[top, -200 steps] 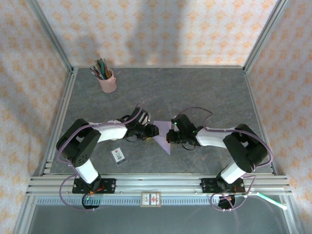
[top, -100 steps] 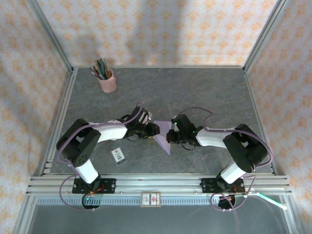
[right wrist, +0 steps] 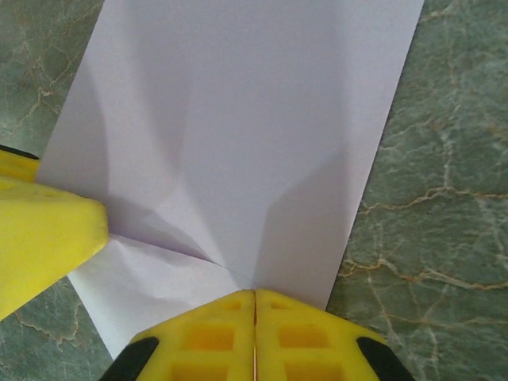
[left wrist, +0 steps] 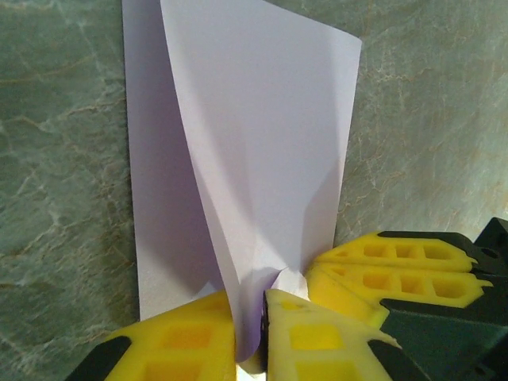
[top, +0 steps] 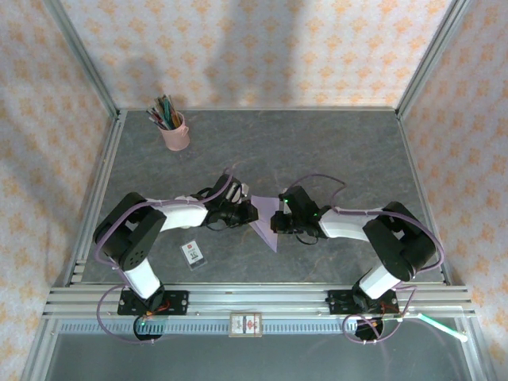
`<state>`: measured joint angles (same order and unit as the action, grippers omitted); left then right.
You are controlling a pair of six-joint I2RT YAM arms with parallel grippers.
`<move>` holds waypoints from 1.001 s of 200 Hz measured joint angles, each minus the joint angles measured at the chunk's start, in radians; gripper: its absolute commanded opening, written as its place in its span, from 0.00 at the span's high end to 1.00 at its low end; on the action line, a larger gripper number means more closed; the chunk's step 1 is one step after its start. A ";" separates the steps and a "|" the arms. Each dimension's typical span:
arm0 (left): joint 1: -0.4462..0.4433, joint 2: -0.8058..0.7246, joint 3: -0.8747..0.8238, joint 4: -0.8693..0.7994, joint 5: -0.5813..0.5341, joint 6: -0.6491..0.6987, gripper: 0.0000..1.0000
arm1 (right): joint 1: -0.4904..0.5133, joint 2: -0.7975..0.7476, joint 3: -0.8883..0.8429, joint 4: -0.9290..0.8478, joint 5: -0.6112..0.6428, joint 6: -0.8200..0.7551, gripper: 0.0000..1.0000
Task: Fold a paper plane with a square sheet of paper (pick it up from the middle)
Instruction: Fourth fold the wing at the center of the table.
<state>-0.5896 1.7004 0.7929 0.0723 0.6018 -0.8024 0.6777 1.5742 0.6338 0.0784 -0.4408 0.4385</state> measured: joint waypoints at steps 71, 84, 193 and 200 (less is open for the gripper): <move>0.000 -0.007 -0.018 0.004 -0.030 -0.024 1.00 | 0.000 -0.010 0.067 -0.107 0.031 -0.084 0.76; 0.000 -0.020 -0.031 0.004 -0.040 -0.040 1.00 | 0.002 -0.045 0.073 -0.130 0.044 -0.109 0.69; 0.000 -0.167 -0.071 -0.020 -0.084 -0.230 1.00 | 0.311 -0.172 0.047 -0.077 0.333 -0.146 0.56; 0.000 -0.167 -0.071 -0.021 -0.085 -0.238 1.00 | 0.321 -0.165 0.040 -0.061 0.349 -0.140 0.56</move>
<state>-0.5896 1.5330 0.7219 0.0517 0.5171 -1.0405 0.9985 1.4090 0.6739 0.0177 -0.0917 0.2989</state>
